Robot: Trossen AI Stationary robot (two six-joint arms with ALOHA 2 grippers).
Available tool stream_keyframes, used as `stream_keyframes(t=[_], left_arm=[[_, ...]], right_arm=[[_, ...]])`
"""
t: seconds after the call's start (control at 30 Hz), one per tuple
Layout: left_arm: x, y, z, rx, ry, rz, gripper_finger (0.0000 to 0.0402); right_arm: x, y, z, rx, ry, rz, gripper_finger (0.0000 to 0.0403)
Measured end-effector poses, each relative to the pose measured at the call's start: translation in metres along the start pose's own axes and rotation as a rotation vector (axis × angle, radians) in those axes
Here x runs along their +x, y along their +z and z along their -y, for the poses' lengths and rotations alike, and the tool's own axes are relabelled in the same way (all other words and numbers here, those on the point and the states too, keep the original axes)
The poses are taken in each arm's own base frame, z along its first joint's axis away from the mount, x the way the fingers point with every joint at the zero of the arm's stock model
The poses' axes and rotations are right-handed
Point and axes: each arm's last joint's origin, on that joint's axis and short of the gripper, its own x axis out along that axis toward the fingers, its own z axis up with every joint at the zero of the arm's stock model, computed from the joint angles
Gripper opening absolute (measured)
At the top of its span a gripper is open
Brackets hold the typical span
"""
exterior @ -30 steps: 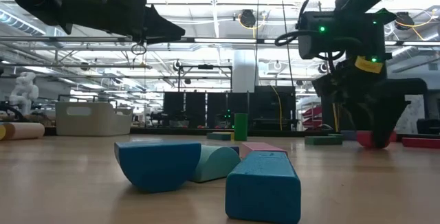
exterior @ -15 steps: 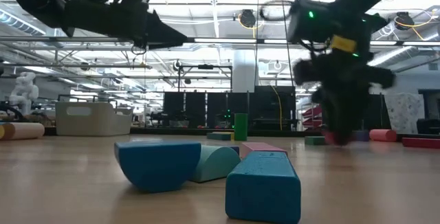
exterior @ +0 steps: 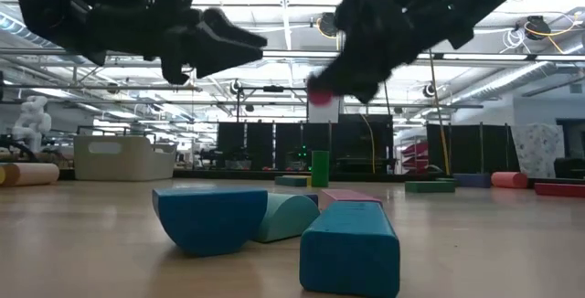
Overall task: Sort blocks by size
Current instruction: Put the red half-circle block into the gray bin
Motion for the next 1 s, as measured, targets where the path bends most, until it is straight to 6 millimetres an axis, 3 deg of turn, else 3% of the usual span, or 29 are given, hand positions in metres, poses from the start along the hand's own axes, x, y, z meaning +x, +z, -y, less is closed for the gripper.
stream_keyframes(t=[0.4,0.77,1.0], left_arm=[[0.029,0.024,0.015,0.195,0.057,0.021,0.0288],[0.047,0.028,0.021,0.286,0.104,-0.038,0.0348],[0.047,0.028,0.020,0.283,0.129,-0.053,0.0308]], right_arm=[[-0.004,0.026,-0.008,0.056,0.101,0.270,0.0113],[-0.005,0.030,-0.009,0.087,0.114,0.310,0.0116],[-0.005,0.031,-0.011,0.088,0.120,0.324,0.0117]])
